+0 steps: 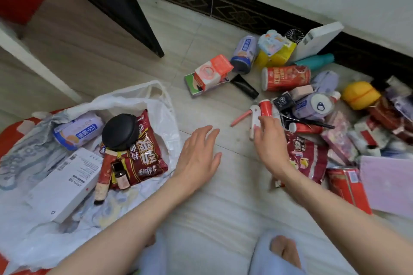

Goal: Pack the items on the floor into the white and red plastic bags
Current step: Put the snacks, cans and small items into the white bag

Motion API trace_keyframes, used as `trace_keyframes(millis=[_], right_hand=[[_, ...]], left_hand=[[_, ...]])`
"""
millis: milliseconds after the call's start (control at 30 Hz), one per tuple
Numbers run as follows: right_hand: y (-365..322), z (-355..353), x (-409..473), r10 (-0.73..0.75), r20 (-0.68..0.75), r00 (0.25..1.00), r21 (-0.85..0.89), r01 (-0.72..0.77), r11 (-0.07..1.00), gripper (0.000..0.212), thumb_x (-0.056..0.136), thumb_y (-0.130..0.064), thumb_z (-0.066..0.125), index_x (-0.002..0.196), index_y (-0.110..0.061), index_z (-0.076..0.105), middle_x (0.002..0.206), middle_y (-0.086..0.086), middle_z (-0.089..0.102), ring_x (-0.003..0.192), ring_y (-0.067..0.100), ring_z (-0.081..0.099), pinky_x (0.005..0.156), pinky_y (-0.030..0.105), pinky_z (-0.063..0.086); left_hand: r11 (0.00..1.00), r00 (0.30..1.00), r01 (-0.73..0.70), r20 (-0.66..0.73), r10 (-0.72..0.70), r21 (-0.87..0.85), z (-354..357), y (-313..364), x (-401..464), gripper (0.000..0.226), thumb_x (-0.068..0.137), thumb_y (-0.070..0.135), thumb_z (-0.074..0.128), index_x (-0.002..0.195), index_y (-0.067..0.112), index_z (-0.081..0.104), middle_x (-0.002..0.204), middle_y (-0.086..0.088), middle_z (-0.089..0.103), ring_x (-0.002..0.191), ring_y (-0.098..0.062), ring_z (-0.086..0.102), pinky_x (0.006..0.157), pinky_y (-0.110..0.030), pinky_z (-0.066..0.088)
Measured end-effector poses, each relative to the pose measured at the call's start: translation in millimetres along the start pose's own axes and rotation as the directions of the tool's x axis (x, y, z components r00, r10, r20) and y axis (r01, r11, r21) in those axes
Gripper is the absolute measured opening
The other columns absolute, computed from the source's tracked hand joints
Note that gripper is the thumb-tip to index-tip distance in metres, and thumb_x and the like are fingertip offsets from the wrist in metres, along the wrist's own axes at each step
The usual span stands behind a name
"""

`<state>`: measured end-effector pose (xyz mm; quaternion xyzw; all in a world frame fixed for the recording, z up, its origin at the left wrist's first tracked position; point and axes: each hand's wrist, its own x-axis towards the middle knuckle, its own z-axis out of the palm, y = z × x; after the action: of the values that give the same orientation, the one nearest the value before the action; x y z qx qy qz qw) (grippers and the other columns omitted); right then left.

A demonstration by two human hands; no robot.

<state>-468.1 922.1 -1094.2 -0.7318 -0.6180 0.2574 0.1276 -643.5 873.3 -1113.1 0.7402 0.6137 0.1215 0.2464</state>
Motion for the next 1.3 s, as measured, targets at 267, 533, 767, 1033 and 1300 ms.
trace_keyframes(millis=[267,533,767,1033,1300], right_hand=[[48.5,-11.4,25.5,0.125,0.061,0.99,-0.149,-0.115,0.982,0.039,0.089,-0.015,0.051,0.125,-0.001,0.046,0.124,0.02,0.046,0.117,0.035,0.04,0.099,0.039,0.032],[50.8,-3.3,36.4,0.107,0.088,0.99,-0.311,-0.075,0.948,0.045,0.087,-0.03,0.054,0.12,0.001,0.048,0.117,0.02,0.048,0.109,0.035,0.043,0.091,0.044,0.038],[34.8,6.7,33.9,0.097,0.118,0.988,-0.329,-0.053,0.943,0.042,0.089,-0.025,0.051,0.122,-0.003,0.039,0.113,0.019,0.058,0.105,0.036,0.054,0.08,0.04,0.046],[21.1,7.7,8.4,0.444,0.115,0.889,0.432,-0.447,0.784,0.032,0.087,-0.022,0.055,0.116,-0.011,0.056,0.091,0.004,0.064,0.073,0.014,0.061,0.072,0.027,0.047],[-43.2,22.4,-33.8,0.263,0.152,0.953,0.627,-0.299,0.719,0.008,0.084,-0.023,0.057,0.09,-0.029,0.059,0.083,0.013,0.064,0.072,0.019,0.057,0.075,0.044,0.052]], left_hand=[[0.998,0.992,-0.041,0.125,0.035,0.048,51.2,44.0,77.1,0.085,0.079,0.042,0.062,0.145,0.013,0.017,0.142,-0.011,0.032,0.127,-0.028,0.031,0.103,-0.036,0.028],[0.998,0.999,0.051,0.016,-0.051,0.023,63.6,34.4,100.4,0.073,0.073,0.031,0.063,0.136,0.01,0.034,0.135,-0.01,0.041,0.122,-0.029,0.038,0.097,-0.038,0.031],[0.992,0.996,0.085,0.017,-0.087,0.094,55.5,18.5,105.2,0.073,0.075,0.039,0.061,0.135,0.007,0.035,0.133,-0.011,0.041,0.121,-0.03,0.037,0.099,-0.038,0.029],[0.989,0.991,0.115,-0.052,-0.12,-0.091,21.6,13.1,65.2,0.063,0.077,0.022,0.067,0.133,0.008,0.042,0.127,-0.013,0.045,0.118,-0.03,0.038,0.095,-0.029,0.024],[0.965,0.967,0.156,-0.166,-0.192,-0.21,-45.4,-17.3,-7.3,0.06,0.08,0.024,0.067,0.134,0.014,0.042,0.129,-0.007,0.044,0.12,-0.018,0.039,0.1,-0.022,0.027]])
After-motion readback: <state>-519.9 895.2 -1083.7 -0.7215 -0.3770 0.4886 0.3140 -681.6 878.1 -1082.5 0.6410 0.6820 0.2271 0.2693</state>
